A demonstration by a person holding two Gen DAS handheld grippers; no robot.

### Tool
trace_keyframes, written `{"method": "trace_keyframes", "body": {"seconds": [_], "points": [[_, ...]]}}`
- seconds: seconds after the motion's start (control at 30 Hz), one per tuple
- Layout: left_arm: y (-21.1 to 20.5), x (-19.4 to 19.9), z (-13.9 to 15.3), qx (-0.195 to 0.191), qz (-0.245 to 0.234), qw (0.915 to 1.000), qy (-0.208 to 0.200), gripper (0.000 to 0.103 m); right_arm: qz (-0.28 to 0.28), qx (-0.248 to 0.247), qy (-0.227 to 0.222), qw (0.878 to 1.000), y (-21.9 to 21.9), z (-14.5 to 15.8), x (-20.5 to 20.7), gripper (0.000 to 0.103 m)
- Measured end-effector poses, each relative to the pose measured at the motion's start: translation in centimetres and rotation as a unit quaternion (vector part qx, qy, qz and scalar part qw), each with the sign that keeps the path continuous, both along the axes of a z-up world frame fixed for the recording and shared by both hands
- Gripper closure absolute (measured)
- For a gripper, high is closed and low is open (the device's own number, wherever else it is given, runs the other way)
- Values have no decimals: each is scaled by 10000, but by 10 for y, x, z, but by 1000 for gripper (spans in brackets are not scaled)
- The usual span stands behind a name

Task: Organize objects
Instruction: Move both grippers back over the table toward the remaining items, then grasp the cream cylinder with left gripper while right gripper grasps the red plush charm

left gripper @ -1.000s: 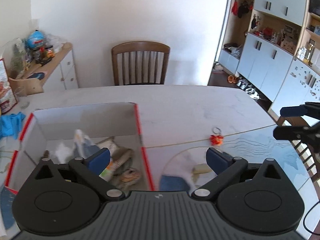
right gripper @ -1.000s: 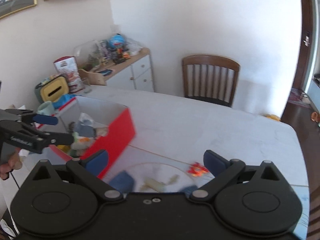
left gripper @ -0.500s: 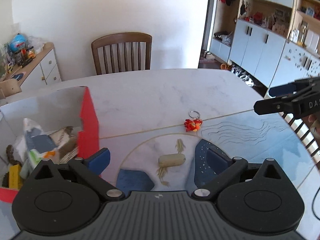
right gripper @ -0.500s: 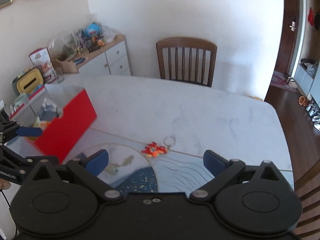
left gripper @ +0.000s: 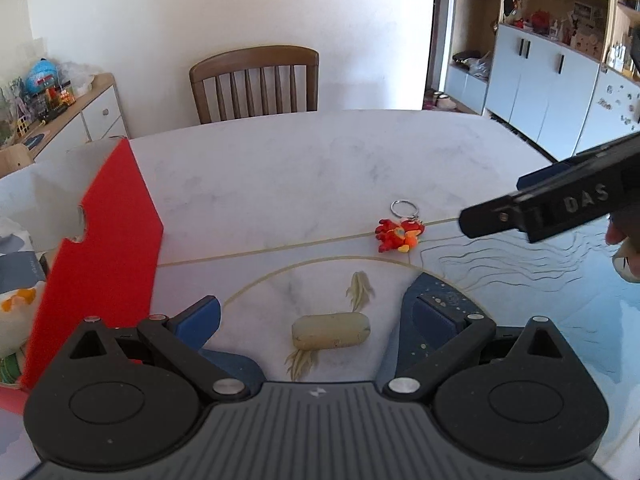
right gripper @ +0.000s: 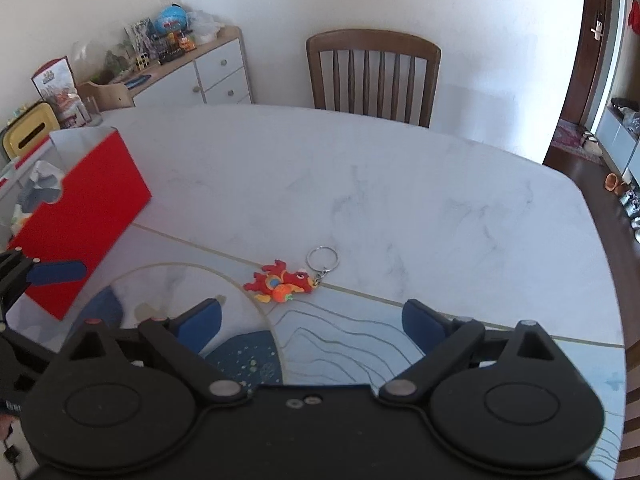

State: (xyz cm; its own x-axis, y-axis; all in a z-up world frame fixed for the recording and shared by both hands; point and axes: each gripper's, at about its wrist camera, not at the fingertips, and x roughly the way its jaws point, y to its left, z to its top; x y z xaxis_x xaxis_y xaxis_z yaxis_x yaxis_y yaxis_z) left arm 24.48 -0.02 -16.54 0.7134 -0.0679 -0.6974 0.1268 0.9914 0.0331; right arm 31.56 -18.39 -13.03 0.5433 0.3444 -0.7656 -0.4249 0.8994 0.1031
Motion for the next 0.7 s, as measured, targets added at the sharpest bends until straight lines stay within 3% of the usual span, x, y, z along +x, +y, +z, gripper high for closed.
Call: {"method": "trace_keyframes", "body": {"seconds": [0.1,0.4,0.7], "points": [[-6,5,-9,186,88,9998,14,0,14,8,99,9999,7,-10,10,9],[-8,20,-32,108,444,9985,294,0,-7,13,251,9997,33,-33,29,12],[-9,21,-41,-9,703,9968,380,4,-38,-79,330,9994,52,-47,37,27]]}}
